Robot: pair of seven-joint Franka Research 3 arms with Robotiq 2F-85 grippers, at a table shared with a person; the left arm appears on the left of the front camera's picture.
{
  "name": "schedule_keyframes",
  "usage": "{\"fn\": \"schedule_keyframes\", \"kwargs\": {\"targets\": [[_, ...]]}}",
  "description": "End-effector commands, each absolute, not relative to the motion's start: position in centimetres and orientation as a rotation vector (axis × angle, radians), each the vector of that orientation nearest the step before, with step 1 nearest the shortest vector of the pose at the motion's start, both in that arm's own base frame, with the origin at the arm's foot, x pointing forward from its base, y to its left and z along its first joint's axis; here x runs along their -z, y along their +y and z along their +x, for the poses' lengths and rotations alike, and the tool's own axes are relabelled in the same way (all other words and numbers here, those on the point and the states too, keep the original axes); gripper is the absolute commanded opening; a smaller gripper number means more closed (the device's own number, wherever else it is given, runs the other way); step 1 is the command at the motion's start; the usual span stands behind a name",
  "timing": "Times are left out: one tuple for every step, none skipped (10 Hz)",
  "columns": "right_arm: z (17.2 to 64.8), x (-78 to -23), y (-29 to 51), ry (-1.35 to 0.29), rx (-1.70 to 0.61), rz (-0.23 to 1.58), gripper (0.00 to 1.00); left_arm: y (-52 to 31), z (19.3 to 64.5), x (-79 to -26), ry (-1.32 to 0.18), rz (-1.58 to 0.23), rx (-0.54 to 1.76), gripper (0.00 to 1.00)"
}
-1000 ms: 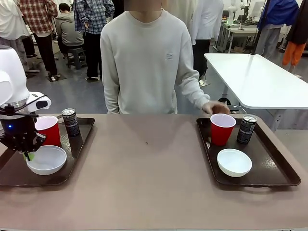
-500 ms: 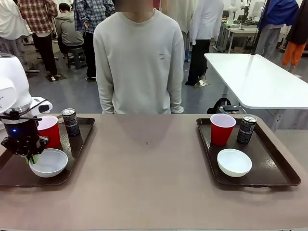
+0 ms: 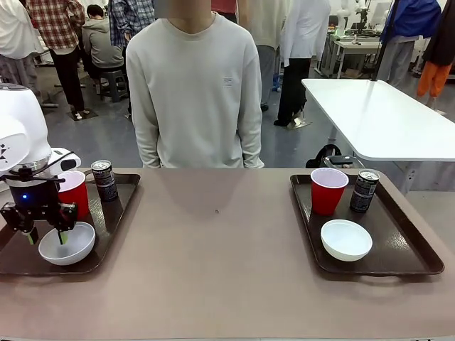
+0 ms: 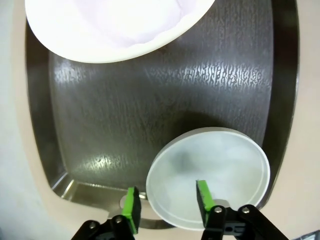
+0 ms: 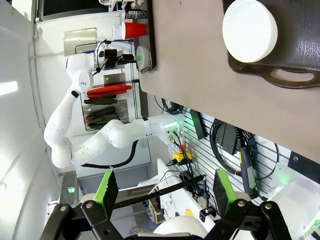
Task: Prepare tableware on both trays.
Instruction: Pick up a Picnic Bowl from the table and place it on a Handle tray.
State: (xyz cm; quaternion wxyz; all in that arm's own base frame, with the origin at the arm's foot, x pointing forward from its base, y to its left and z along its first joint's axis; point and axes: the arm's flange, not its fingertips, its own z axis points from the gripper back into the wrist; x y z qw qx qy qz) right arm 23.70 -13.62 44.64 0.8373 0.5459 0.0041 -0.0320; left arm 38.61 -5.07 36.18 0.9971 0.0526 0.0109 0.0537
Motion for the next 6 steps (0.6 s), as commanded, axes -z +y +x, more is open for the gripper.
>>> {"fn": "schedule_keyframes", "kwargs": {"targets": [[23.5, -44.8, -13.6, 0.001, 0.063, 1.169, 1.0, -5.5, 37.2, -36.3, 0.01, 0.124, -0.14, 0.83], [23.5, -44.8, -13.6, 0.001, 0.063, 1.169, 1.0, -5.4, 36.9, -37.1, -0.004, 0.125, -0.134, 0.97], [23.5, -44.8, -13.6, 0.001, 0.063, 1.169, 1.0, -5.6, 36.3, -38.4, -0.028, 0.121, -0.12, 1.0], [23.5, -44.8, -13.6, 0.001, 0.063, 1.169, 1.0, -6.1, 35.5, -40.0, -0.071, 0.092, -0.09, 1.0], [23.5, -44.8, -13.6, 0.001, 0.063, 1.169, 1.0, -6.5, 34.8, -41.7, -0.11, 0.051, -0.067, 1.0], [23.5, -44.8, -13.6, 0.001, 0.063, 1.169, 1.0, -6.5, 33.9, -43.4, -0.156, -0.013, -0.041, 1.0]]}}
